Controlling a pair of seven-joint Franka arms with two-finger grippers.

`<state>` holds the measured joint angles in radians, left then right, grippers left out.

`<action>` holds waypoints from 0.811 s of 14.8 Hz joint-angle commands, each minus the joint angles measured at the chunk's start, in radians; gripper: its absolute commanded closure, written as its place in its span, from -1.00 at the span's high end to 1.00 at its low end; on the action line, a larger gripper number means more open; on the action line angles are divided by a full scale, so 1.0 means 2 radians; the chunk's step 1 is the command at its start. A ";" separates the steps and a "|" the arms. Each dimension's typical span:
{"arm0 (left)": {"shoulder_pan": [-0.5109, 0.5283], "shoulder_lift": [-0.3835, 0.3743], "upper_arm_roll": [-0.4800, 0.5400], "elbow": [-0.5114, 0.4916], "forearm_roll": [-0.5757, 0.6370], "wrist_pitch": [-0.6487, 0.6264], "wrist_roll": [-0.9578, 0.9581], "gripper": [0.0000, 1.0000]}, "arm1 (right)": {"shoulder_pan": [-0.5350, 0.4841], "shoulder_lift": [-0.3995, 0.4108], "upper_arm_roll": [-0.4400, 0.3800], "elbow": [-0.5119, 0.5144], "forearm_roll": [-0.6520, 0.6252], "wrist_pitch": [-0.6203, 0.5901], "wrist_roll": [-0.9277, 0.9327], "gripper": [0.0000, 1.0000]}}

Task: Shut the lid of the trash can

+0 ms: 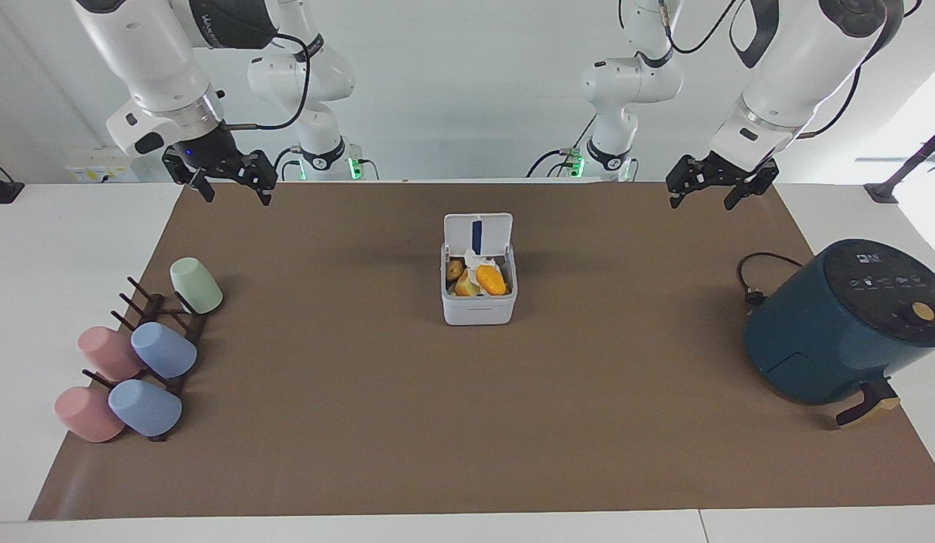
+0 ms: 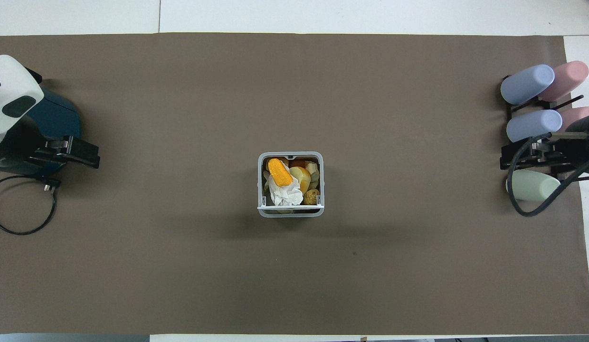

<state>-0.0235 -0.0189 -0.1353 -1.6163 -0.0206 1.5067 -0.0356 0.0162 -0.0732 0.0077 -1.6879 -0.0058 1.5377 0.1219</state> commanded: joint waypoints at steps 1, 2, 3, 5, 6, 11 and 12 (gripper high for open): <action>-0.007 -0.014 0.005 -0.016 -0.003 0.007 -0.004 1.00 | -0.001 -0.006 -0.001 -0.002 0.004 -0.006 -0.010 1.00; -0.007 -0.013 0.005 -0.013 -0.003 0.007 -0.004 1.00 | -0.001 -0.006 -0.001 -0.002 0.004 -0.006 -0.010 1.00; -0.007 -0.015 0.005 -0.015 -0.003 0.008 -0.001 1.00 | 0.000 -0.006 -0.001 -0.002 0.004 -0.006 -0.010 1.00; -0.008 -0.016 0.004 -0.016 -0.003 0.010 -0.002 1.00 | 0.000 -0.006 -0.001 -0.002 0.004 -0.006 -0.010 1.00; -0.010 -0.017 0.004 -0.017 -0.003 0.008 -0.005 1.00 | -0.001 -0.006 -0.001 -0.002 0.004 -0.006 -0.010 1.00; -0.057 -0.017 0.002 -0.019 -0.003 0.017 -0.051 -0.26 | 0.000 -0.006 -0.001 -0.002 0.004 -0.006 -0.010 1.00; -0.079 -0.020 0.002 -0.023 -0.004 0.021 -0.080 -0.94 | -0.001 -0.006 -0.001 -0.002 0.004 -0.006 -0.010 1.00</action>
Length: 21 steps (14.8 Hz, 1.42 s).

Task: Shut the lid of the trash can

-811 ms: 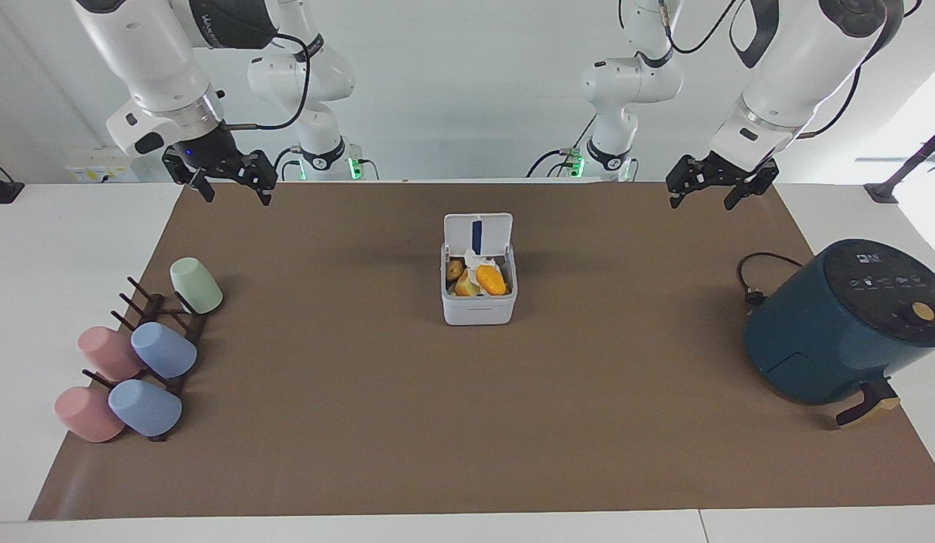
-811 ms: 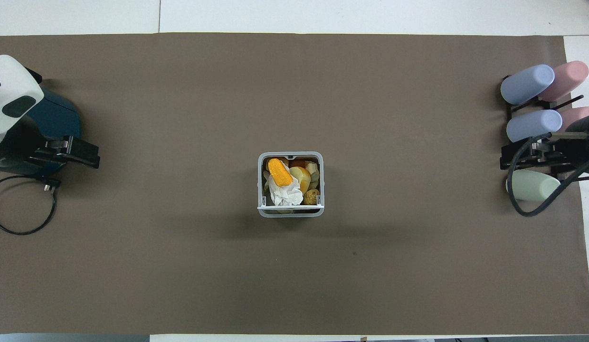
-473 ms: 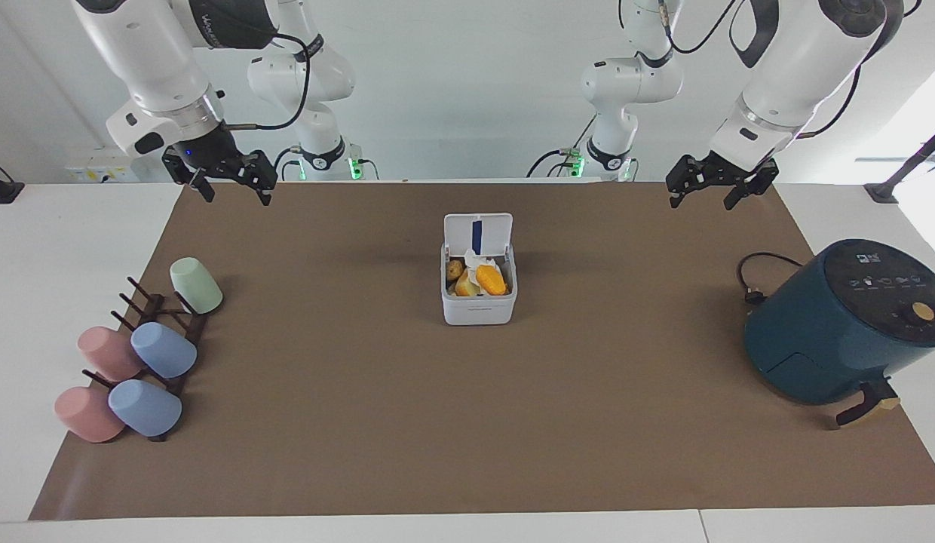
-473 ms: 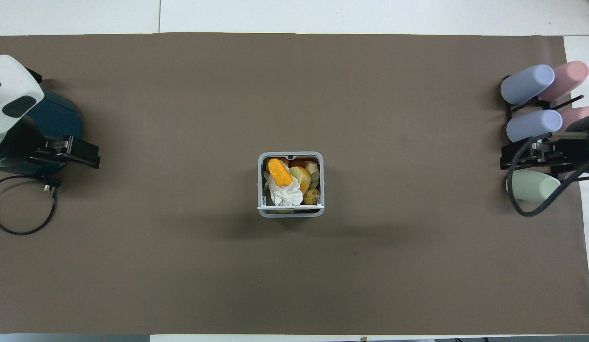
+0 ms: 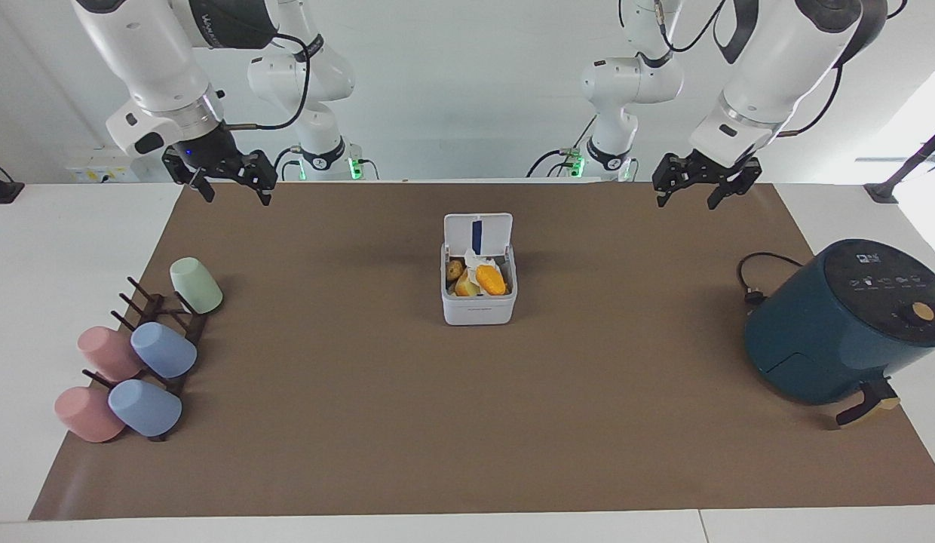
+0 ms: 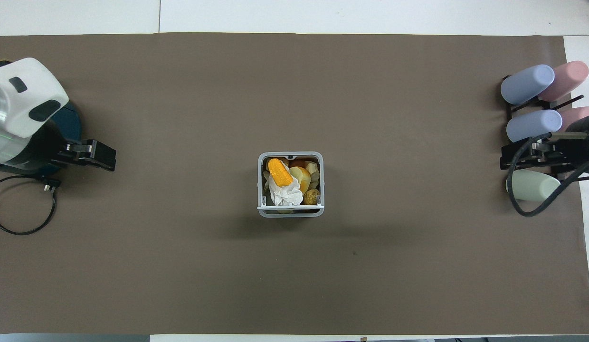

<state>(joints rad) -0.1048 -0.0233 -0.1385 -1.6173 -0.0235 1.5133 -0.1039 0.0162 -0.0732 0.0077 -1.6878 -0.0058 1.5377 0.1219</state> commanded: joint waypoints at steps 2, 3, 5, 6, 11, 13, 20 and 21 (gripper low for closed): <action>-0.078 -0.027 0.004 -0.040 -0.010 0.036 -0.093 -1.00 | 0.000 -0.006 -0.001 -0.002 0.004 -0.006 -0.010 1.00; -0.095 -0.034 0.004 -0.054 -0.023 0.048 -0.105 -1.00 | 0.000 -0.006 -0.001 -0.002 0.004 -0.006 -0.010 1.00; -0.140 -0.056 0.004 -0.096 -0.050 0.082 -0.135 -1.00 | 0.000 -0.006 -0.001 -0.002 0.004 -0.006 -0.010 1.00; -0.170 -0.069 0.004 -0.123 -0.050 0.103 -0.163 -1.00 | 0.000 -0.006 -0.001 -0.002 0.003 -0.006 -0.010 1.00; -0.299 -0.059 0.005 -0.182 -0.050 0.213 -0.282 -1.00 | -0.001 -0.006 -0.001 -0.002 0.004 -0.006 -0.010 1.00; -0.307 -0.031 0.005 -0.178 -0.050 0.236 -0.282 -1.00 | -0.001 -0.006 -0.001 -0.002 0.004 -0.006 -0.010 1.00; -0.293 0.016 0.008 -0.152 -0.042 0.276 -0.271 -1.00 | -0.001 -0.006 -0.001 -0.002 0.004 -0.006 -0.010 1.00; -0.285 0.021 0.008 -0.145 -0.039 0.277 -0.269 -1.00 | -0.001 -0.006 -0.001 -0.002 0.004 -0.006 -0.010 1.00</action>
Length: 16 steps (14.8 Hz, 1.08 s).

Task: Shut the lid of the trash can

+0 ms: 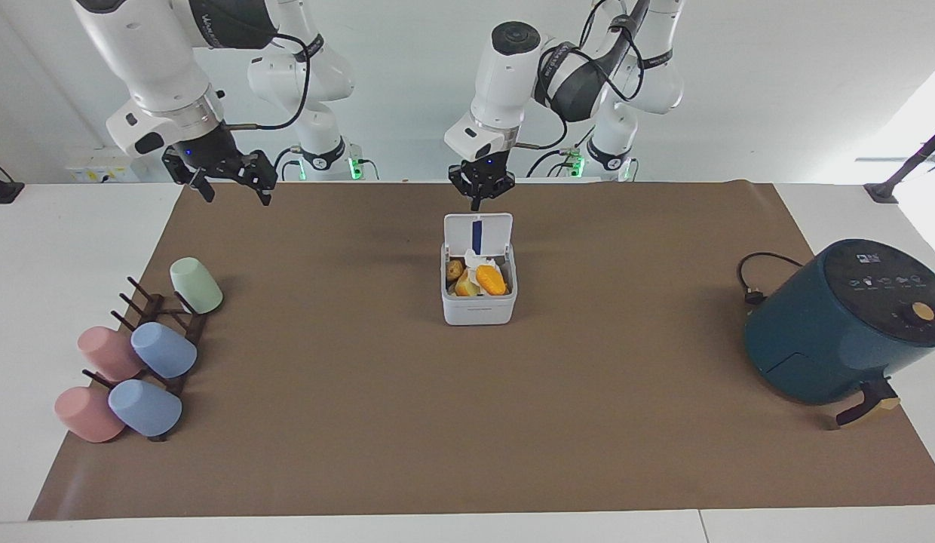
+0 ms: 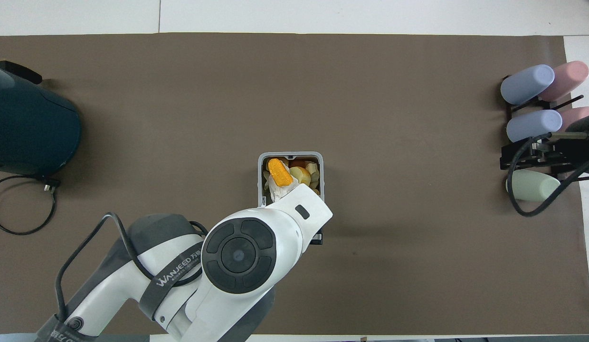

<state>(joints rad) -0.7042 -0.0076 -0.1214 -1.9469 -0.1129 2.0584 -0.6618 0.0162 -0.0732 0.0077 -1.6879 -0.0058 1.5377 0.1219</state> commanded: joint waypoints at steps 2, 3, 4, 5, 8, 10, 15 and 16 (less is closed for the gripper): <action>0.028 0.025 -0.001 0.040 0.006 0.001 0.011 -1.00 | -0.001 -0.006 -0.001 -0.002 0.004 -0.006 -0.010 1.00; 0.032 0.031 -0.001 0.048 0.006 0.001 0.011 -1.00 | -0.001 -0.006 -0.001 -0.002 0.003 -0.006 -0.010 1.00; 0.035 0.036 0.000 0.053 0.006 0.002 0.011 -1.00 | -0.001 -0.006 -0.001 -0.002 0.003 -0.006 -0.010 1.00; 0.035 0.046 0.001 0.055 0.011 0.014 0.011 -1.00 | -0.001 -0.006 -0.001 -0.002 0.003 -0.006 -0.010 1.00; 0.044 0.068 0.002 0.063 0.013 0.029 0.010 -1.00 | -0.001 -0.006 -0.001 -0.002 0.004 -0.006 -0.010 1.00; 0.046 0.080 0.002 0.068 0.013 0.037 0.010 -1.00 | 0.000 -0.006 -0.001 -0.002 0.004 -0.006 -0.010 1.00; 0.068 0.091 0.002 0.069 0.013 0.057 0.017 -1.00 | -0.001 -0.006 -0.001 -0.002 0.003 -0.006 -0.010 1.00; 0.068 0.096 0.002 0.069 0.014 0.063 0.018 -1.00 | 0.000 -0.006 -0.001 -0.002 0.004 -0.006 -0.010 1.00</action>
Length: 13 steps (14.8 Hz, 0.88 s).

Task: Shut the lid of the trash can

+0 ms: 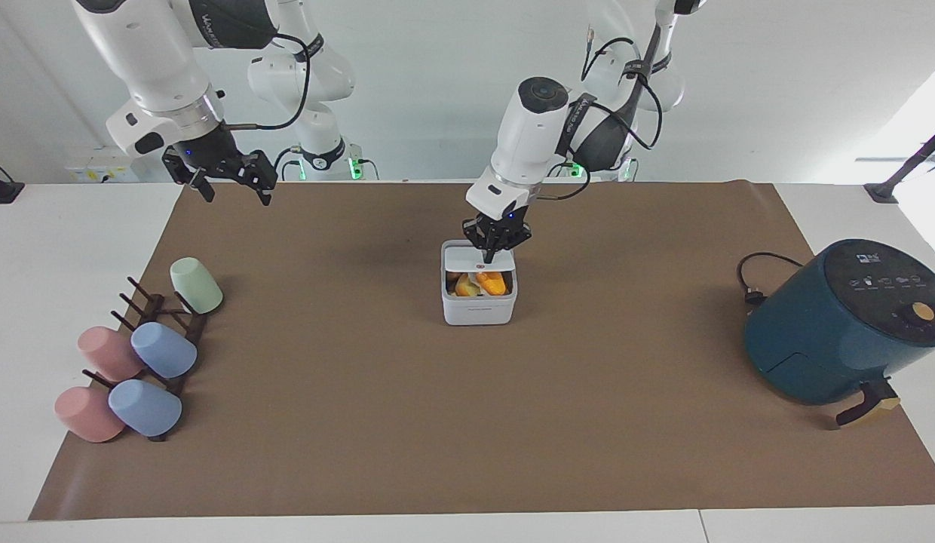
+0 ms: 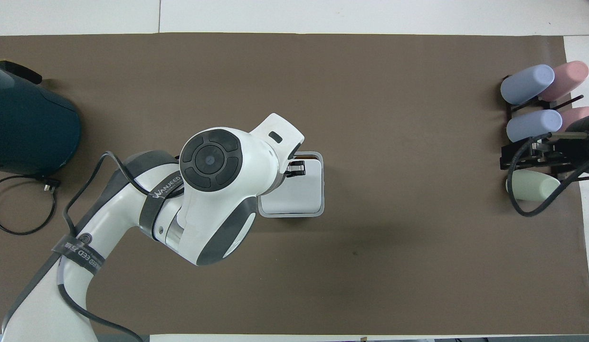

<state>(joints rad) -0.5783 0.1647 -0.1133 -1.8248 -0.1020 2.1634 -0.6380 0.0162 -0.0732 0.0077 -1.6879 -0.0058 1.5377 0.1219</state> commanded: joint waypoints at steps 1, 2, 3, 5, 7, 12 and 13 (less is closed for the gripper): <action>0.005 0.018 -0.002 0.008 0.009 0.017 0.006 -1.00 | -0.001 -0.006 -0.001 -0.002 0.003 -0.006 -0.010 1.00; 0.005 0.021 -0.002 0.009 0.009 0.021 0.006 -1.00 | -0.001 -0.006 -0.001 -0.002 0.004 -0.006 -0.010 1.00; 0.005 0.023 -0.002 0.009 0.009 0.026 0.006 -1.00 | -0.001 -0.006 -0.001 -0.002 0.004 -0.006 -0.010 1.00; 0.008 0.030 -0.002 0.009 0.016 0.034 0.006 -1.00 | -0.001 -0.006 -0.001 -0.002 0.004 -0.006 -0.010 1.00; 0.016 0.037 -0.002 0.013 0.021 0.038 0.007 -1.00 | -0.001 -0.006 -0.001 -0.002 0.004 -0.006 -0.010 1.00; 0.023 0.045 -0.002 0.013 0.022 0.050 0.007 -1.00 | 0.000 -0.006 -0.001 -0.002 0.004 -0.006 -0.010 1.00; 0.022 0.046 -0.002 0.013 0.022 0.051 0.006 -1.00 | -0.001 -0.006 -0.001 -0.002 0.003 -0.006 -0.010 1.00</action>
<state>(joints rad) -0.5413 0.2372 -0.1118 -1.8154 -0.0814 2.2484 -0.6311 0.0162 -0.0732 0.0077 -1.6879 -0.0058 1.5377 0.1219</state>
